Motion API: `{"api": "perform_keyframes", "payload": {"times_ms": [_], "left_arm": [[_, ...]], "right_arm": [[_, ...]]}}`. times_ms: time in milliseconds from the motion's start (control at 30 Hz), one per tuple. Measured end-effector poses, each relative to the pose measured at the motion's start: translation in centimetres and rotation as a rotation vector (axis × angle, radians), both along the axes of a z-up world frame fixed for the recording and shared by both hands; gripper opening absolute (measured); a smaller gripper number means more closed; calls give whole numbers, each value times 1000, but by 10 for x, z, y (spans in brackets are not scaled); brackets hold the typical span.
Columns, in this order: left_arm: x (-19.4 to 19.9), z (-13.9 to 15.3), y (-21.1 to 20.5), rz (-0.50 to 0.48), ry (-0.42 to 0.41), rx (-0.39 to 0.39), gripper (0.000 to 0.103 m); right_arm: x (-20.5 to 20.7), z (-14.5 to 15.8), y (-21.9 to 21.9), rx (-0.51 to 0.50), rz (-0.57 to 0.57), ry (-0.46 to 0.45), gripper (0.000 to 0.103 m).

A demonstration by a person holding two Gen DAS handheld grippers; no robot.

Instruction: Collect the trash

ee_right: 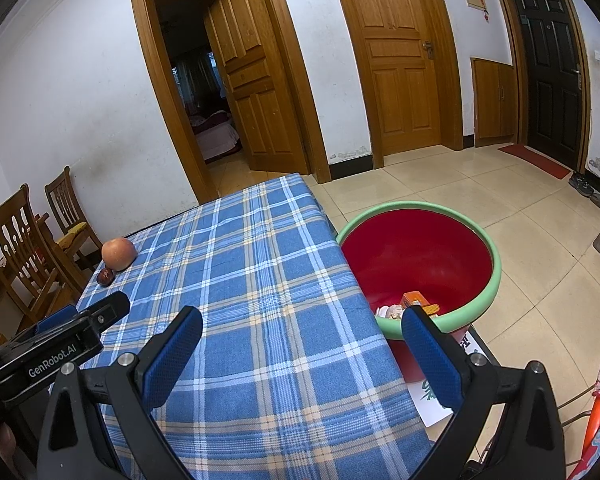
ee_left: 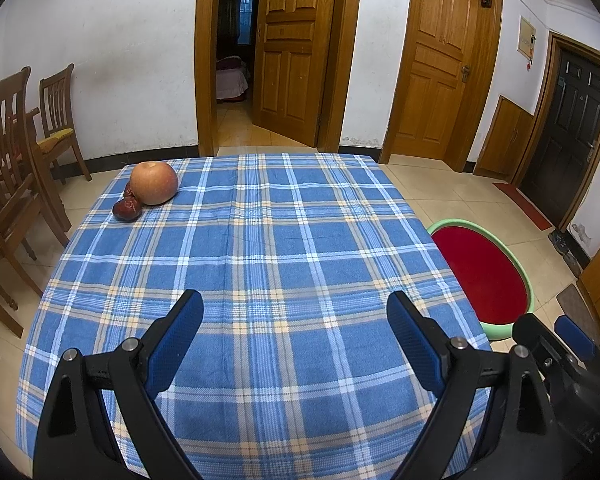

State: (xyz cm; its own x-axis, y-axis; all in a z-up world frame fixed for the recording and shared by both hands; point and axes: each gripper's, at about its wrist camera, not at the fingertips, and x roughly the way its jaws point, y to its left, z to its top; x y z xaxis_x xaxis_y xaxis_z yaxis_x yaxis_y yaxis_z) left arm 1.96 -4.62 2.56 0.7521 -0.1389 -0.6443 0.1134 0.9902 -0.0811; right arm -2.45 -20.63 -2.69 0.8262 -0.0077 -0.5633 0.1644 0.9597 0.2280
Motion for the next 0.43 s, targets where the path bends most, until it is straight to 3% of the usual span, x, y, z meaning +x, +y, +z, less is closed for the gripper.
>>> {"api": "perform_keyframes", "payload": {"times_ms": [433], "left_arm": [[0,0,1,3,5,-2,92]], "right_arm": [[0,0,0,1,0,3,102]]}}
